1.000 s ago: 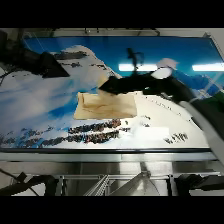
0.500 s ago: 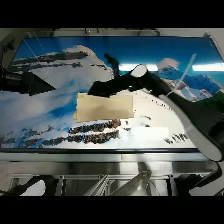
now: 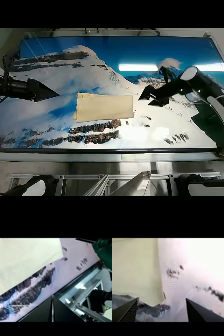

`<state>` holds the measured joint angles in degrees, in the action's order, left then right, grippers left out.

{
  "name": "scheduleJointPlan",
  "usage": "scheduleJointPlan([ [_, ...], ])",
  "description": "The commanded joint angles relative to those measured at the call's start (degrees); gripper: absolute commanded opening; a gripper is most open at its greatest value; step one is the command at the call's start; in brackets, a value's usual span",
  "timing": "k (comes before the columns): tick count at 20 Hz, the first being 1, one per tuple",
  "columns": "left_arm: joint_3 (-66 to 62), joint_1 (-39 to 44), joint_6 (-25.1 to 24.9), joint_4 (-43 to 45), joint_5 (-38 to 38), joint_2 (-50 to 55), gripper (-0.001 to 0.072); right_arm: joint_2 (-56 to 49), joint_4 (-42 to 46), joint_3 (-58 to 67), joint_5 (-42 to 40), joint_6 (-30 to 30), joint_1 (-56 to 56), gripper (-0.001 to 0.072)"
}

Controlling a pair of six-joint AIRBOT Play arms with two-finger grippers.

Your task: Fold the shirts.

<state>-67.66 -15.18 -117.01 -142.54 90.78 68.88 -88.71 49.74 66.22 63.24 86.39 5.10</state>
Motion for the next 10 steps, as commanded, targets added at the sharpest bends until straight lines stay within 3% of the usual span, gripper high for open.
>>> scheduleJointPlan([
  [1,1.01,1.77,-0.63,-0.52,-0.63,-0.02,0.0019,-3.23,-17.03,-7.41,-5.33,-11.82,-0.96,0.0690],
  [4,0.96,2.01,-0.63,-0.50,0.39,-0.02,0.0019,-8.24,-28.04,-7.39,-6.16,-17.68,0.37,0.0698],
  [8,0.96,2.01,-0.63,-0.50,0.92,-0.02,0.0019,-12.74,-29.14,-7.37,-8.46,-17.35,4.50,0.0686],
  [9,0.96,2.01,-0.63,-0.50,0.94,-0.02,0.0019,-13.09,-29.64,-7.30,-8.96,-17.68,5.46,0.0587],
  [10,0.96,2.01,-0.63,-0.50,0.90,-0.02,0.0019,-13.09,-29.70,-7.19,-9.60,-17.68,6.25,0.0569],
])
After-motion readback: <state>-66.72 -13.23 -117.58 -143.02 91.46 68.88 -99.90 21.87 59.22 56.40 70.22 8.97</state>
